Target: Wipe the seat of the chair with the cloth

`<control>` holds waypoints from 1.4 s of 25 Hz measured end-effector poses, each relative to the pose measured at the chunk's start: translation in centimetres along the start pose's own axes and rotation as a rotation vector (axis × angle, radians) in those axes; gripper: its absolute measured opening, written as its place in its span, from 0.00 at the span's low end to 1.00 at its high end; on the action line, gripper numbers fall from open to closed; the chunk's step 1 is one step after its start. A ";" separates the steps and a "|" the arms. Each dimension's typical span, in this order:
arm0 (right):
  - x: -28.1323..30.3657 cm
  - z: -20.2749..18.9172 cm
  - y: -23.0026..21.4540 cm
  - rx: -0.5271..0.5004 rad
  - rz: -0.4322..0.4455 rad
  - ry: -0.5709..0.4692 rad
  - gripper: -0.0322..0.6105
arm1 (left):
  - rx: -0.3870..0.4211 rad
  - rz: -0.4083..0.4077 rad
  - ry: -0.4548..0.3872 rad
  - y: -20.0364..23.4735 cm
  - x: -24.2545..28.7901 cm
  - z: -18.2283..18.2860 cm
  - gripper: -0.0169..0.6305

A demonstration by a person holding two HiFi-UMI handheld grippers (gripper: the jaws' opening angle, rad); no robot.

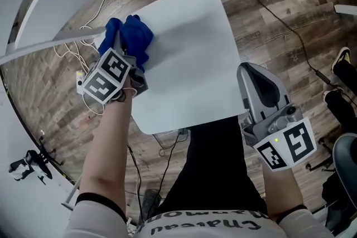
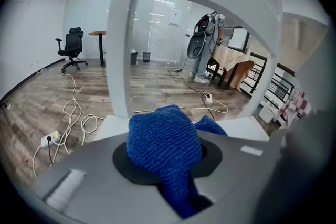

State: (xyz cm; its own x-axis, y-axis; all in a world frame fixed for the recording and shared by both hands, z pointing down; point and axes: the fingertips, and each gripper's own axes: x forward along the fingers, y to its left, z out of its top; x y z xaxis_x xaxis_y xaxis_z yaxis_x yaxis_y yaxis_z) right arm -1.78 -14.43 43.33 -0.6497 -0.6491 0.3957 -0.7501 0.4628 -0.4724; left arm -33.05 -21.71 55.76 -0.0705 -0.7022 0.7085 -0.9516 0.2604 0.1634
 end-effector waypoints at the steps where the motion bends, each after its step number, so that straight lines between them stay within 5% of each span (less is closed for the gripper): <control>1: -0.3 0.1 -0.4 0.008 -0.008 -0.003 0.07 | -0.006 -0.010 -0.002 -1.0 0.3 0.1 0.17; 6: -2.2 0.0 -2.3 0.039 -0.064 -0.028 0.07 | 0.025 -0.082 -0.005 -7.5 1.9 0.2 0.17; 14: -6.4 0.1 -5.7 0.085 -0.160 -0.074 0.07 | 0.230 -0.205 0.032 -18.3 3.0 -1.2 0.17; 20: -9.1 0.0 -8.0 0.118 -0.213 -0.107 0.07 | 0.252 -0.269 0.050 -24.1 3.5 -2.0 0.17; 23: -9.5 -0.5 -8.2 0.128 -0.212 -0.103 0.07 | 0.230 -0.421 0.115 -27.6 3.1 -3.0 0.17; 25: -9.3 -0.8 -7.9 0.125 -0.199 -0.094 0.07 | 0.112 -0.538 0.158 -29.3 2.0 -3.4 0.17; 27: -9.0 -0.9 -7.4 0.116 -0.181 -0.086 0.07 | 0.025 -0.588 0.133 -29.7 0.5 -3.5 0.17; 29: -8.3 -0.8 -6.5 0.103 -0.155 -0.077 0.07 | 0.037 -0.583 0.074 -28.6 -1.2 -3.5 0.17; 35: -3.8 -0.4 -1.9 0.061 -0.026 -0.018 0.07 | 0.057 -0.405 -0.002 -17.8 -4.3 -3.4 0.17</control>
State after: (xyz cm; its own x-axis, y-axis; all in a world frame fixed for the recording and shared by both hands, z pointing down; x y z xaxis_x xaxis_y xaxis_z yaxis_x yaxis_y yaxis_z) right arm 2.10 -12.63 43.04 -0.6276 -0.6714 0.3943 -0.7573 0.4087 -0.5094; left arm -14.82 -21.05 52.12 0.3128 -0.7415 0.5935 -0.9174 -0.0742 0.3909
